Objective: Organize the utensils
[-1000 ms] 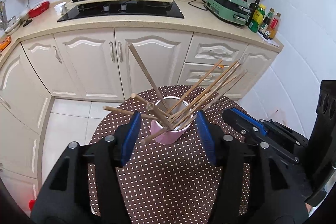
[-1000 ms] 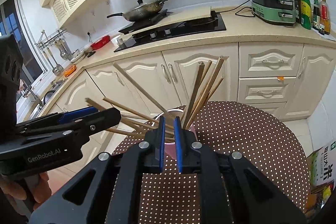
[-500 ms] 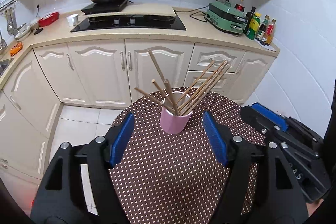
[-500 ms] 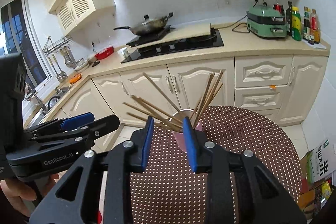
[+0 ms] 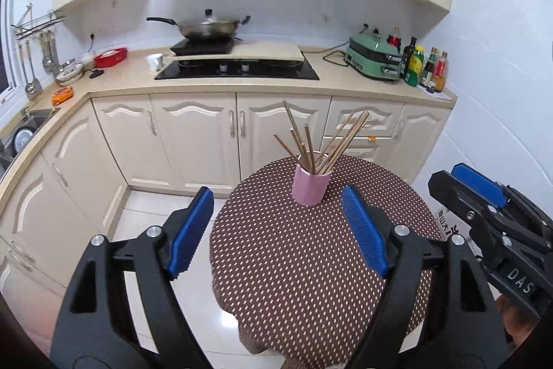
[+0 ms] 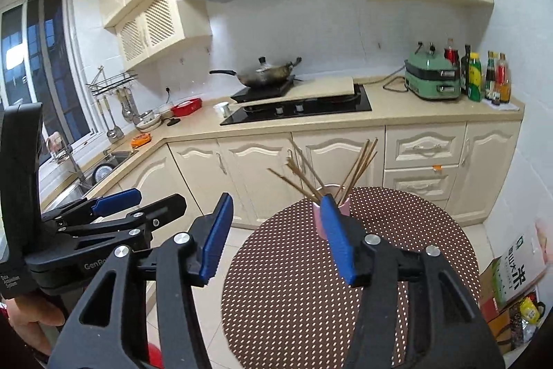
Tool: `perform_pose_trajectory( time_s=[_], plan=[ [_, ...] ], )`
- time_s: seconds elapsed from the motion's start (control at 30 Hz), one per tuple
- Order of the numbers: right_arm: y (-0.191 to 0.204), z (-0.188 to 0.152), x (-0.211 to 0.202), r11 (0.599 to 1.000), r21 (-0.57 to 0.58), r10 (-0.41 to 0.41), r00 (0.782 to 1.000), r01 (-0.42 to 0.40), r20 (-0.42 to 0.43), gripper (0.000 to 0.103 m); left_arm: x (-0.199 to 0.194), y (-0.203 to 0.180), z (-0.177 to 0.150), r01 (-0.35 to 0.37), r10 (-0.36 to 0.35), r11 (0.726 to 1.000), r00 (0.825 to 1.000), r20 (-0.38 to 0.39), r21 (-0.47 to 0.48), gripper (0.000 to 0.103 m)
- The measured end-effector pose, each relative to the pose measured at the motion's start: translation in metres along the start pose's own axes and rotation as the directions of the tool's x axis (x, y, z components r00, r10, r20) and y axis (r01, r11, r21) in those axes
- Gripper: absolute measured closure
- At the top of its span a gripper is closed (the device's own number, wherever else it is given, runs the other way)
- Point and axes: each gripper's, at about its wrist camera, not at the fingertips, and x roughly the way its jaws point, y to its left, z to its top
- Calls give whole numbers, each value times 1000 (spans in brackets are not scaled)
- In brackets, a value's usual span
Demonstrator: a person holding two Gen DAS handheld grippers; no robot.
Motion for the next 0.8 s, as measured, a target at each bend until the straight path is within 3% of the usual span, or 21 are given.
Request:
perform_pose_trajectory(
  time_s=[0.43, 0.8],
  plan=[
    [71, -14, -84, 998, -67, 15, 996, -9, 83, 33, -121, 34, -34, -60, 65, 997, 991, 115, -39, 23],
    [110, -16, -120, 990, -140, 34, 992, -17, 120, 26, -185, 46, -47, -125, 130, 991, 973, 192, -40, 20]
  ],
)
